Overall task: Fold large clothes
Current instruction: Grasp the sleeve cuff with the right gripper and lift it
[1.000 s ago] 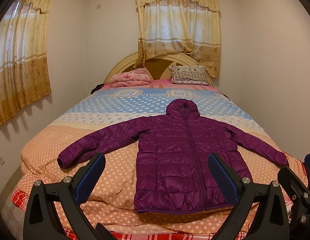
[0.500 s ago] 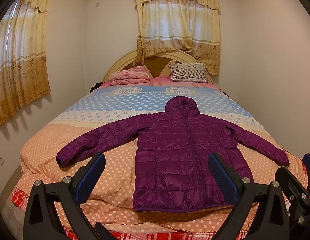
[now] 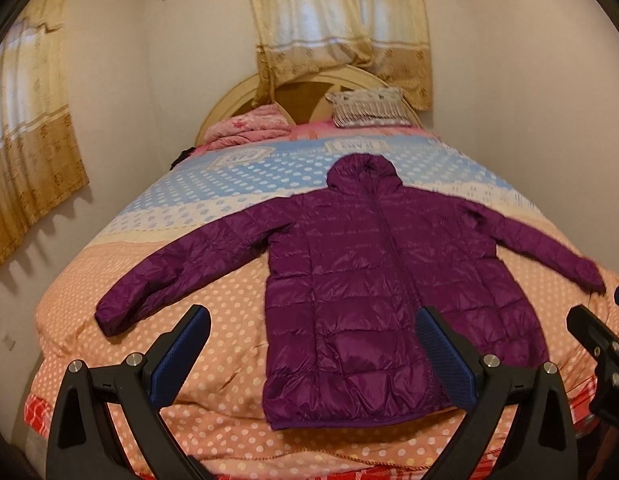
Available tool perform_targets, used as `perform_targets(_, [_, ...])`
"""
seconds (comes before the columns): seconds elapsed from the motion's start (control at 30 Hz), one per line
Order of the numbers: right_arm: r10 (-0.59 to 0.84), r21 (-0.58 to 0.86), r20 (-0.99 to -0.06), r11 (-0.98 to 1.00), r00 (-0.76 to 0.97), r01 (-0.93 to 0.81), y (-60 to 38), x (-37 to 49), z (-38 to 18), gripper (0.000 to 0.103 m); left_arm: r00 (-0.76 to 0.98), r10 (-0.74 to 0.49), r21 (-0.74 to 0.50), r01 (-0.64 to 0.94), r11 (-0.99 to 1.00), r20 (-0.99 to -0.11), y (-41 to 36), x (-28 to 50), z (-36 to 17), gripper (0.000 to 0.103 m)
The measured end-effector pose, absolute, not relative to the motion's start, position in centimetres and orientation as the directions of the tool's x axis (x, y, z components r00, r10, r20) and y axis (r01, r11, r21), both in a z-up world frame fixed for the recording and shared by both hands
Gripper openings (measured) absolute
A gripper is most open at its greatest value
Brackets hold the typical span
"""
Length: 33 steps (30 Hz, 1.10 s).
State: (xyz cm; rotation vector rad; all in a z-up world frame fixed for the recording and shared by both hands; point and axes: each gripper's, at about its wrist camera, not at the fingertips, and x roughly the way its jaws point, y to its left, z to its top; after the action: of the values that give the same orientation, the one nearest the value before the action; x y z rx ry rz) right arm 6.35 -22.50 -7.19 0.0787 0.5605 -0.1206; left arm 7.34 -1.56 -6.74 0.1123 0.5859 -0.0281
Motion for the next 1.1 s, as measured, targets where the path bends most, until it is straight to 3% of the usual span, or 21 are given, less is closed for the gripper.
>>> perform_targets(0.27, [-0.150, 0.069, -0.632, 0.966, 0.760, 0.248, -28.7, 11.8, -11.1, 0.103, 0.793, -0.036, 0.113, 0.131, 0.985, -0.609, -4.1, 13.7, -10.0, 0.102])
perform_targets(0.77, [-0.332, 0.109, -0.699, 0.826, 0.634, 0.553, -44.2, 14.6, -13.5, 0.103, 0.766, 0.093, 0.201, 0.049, 0.978, -0.636, -2.0, 24.6, -13.9, 0.102])
perform_targets(1.07, [-0.393, 0.098, -0.787, 0.682, 0.476, 0.725, -53.3, 15.2, -15.0, 0.081, 0.735, 0.139, 0.218, 0.012, 0.976, -0.663, -0.8, 30.3, -15.7, 0.102])
perform_targets(1.1, [-0.383, 0.099, -0.797, 0.679, 0.467, 0.727, -53.9, 15.4, -15.4, 0.074, 0.734, 0.144, 0.221, 0.009, 0.975, -0.664, -0.7, 30.9, -15.9, 0.102])
